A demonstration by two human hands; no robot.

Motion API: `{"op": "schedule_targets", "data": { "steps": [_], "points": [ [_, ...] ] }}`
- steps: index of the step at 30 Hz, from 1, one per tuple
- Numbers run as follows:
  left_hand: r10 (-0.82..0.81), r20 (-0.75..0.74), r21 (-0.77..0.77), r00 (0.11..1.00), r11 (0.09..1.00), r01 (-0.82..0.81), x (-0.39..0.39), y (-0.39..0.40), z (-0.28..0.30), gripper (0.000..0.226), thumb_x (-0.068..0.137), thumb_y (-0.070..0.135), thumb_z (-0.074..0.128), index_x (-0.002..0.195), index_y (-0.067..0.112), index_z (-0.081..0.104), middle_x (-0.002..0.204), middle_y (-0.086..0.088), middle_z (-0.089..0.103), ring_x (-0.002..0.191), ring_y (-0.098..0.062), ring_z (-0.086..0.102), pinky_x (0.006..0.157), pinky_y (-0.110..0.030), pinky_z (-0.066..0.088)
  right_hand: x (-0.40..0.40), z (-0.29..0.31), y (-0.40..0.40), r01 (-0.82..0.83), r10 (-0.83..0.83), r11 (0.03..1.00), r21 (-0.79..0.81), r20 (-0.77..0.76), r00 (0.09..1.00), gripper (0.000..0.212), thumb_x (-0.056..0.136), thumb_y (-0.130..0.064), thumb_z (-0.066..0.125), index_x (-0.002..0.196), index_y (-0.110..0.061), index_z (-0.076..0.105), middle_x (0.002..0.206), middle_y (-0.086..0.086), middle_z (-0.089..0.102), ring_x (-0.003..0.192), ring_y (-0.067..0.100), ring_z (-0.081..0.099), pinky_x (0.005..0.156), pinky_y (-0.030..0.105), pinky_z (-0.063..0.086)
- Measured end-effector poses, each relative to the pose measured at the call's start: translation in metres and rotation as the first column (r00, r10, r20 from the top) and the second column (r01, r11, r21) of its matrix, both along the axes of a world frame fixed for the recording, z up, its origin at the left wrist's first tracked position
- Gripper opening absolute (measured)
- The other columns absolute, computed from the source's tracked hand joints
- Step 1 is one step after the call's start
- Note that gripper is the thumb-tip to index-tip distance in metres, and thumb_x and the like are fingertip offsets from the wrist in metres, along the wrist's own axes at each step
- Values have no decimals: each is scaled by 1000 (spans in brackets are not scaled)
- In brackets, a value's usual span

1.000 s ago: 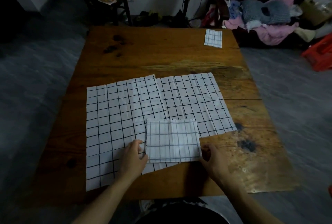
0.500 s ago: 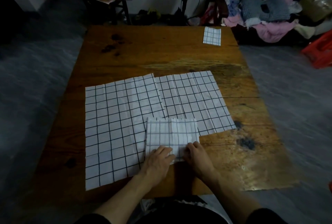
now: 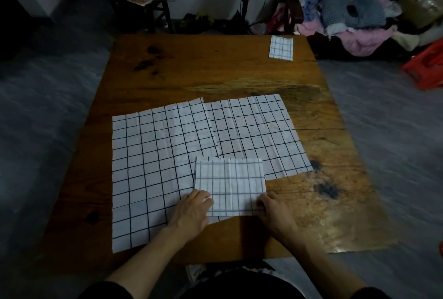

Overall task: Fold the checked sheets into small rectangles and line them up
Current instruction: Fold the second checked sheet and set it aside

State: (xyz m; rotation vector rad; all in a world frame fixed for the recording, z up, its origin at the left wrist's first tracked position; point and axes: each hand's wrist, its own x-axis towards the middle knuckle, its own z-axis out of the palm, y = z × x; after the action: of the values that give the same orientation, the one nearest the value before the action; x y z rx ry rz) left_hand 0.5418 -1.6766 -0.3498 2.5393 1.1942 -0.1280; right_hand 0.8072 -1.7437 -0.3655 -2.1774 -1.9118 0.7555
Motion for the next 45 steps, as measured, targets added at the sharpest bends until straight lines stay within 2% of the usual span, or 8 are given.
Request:
{"op": "schedule_targets", "data": {
  "steps": [13,17,21,30,34,36,41,45],
  "points": [
    [-63,-280,71,958,994,86,17,6,13,66,79,6,68,138,15,41,142,-5,38,127,-27,38,104,-41,31,-1,3,2,-31,30,999,22,19,999,28,78,-24,71,105,-26,63,105,-10,51,97,11,49,79,20,40],
    [-28,-187,88,982,995,45,10,6,14,54,54,17,88,104,18,68,112,-3,63,101,-23,58,82,-38,49,1,1,2,-33,33,999,13,9,999,27,79,-25,69,105,-24,63,106,-7,52,99,14,51,80,22,42],
    [64,68,129,996,989,-72,9,11,27,36,55,21,84,76,27,55,76,11,56,73,-13,51,68,-29,45,-7,16,4,35,-34,998,58,-12,999,29,88,-40,63,108,-19,64,108,-3,56,99,17,52,80,30,48],
    [21,412,271,911,951,-145,30,33,96,8,78,26,64,83,27,58,77,12,59,77,-11,53,83,-31,36,-37,81,44,-190,211,942,277,-48,976,51,78,-45,71,124,-27,59,118,-5,56,100,11,54,83,25,49],
    [-11,502,285,865,946,-153,38,36,128,5,81,28,63,85,28,59,79,15,60,80,-8,53,89,-34,37,-41,98,60,-193,218,929,317,-45,975,7,91,-29,62,92,-24,67,89,-7,57,72,9,54,61,24,45],
    [-20,555,273,831,949,-160,37,38,142,7,81,31,62,88,28,60,80,17,60,81,-6,53,91,-35,37,-38,105,65,-211,238,917,338,-42,970,17,94,-27,60,78,-24,63,79,-9,55,63,6,51,55,23,43],
    [140,484,57,864,980,-190,4,66,149,29,75,54,70,93,35,58,88,21,60,88,-4,55,87,-36,39,-23,124,70,-120,209,928,354,-225,952,14,93,-18,64,80,-20,68,78,-16,57,66,-2,54,55,13,41],
    [314,528,-277,789,942,-189,-21,77,138,23,72,33,84,88,29,68,83,13,67,82,-4,61,77,-41,53,-15,128,72,3,164,910,414,-368,915,18,90,-18,67,76,-26,60,76,-14,61,70,5,60,56,20,48]
  ]
}}
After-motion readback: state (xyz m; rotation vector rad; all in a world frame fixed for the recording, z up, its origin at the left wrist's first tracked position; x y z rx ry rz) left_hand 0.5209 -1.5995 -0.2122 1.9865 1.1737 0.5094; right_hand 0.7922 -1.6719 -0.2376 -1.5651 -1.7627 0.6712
